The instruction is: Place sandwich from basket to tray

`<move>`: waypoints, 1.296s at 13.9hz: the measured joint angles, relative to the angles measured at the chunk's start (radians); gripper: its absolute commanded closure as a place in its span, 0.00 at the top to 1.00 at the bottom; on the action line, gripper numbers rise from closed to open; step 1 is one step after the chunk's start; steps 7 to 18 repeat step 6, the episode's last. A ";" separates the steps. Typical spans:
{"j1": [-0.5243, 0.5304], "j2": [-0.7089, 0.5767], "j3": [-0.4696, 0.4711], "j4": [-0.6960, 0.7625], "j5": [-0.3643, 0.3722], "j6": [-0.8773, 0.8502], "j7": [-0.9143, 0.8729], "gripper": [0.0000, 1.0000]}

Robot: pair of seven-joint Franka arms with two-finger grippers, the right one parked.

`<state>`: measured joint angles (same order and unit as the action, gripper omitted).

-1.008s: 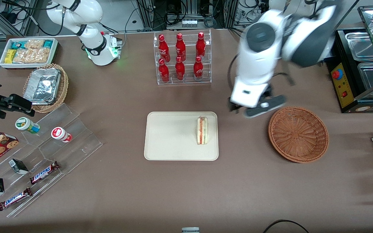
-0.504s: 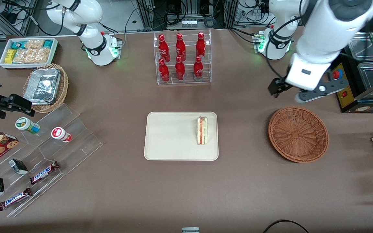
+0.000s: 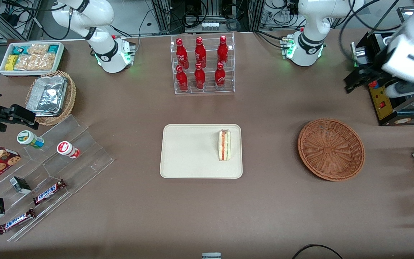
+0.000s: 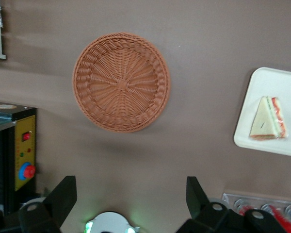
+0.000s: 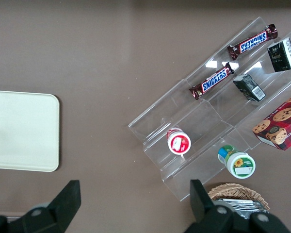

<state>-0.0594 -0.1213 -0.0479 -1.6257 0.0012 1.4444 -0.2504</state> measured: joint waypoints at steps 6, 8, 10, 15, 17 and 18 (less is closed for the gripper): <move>-0.004 -0.053 0.026 -0.072 -0.006 0.001 0.065 1.00; -0.004 -0.053 0.026 -0.072 -0.006 0.001 0.065 1.00; -0.004 -0.053 0.026 -0.072 -0.006 0.001 0.065 1.00; -0.004 -0.053 0.026 -0.072 -0.006 0.001 0.065 1.00; -0.004 -0.053 0.026 -0.072 -0.006 0.001 0.065 1.00; -0.004 -0.053 0.026 -0.072 -0.006 0.001 0.065 1.00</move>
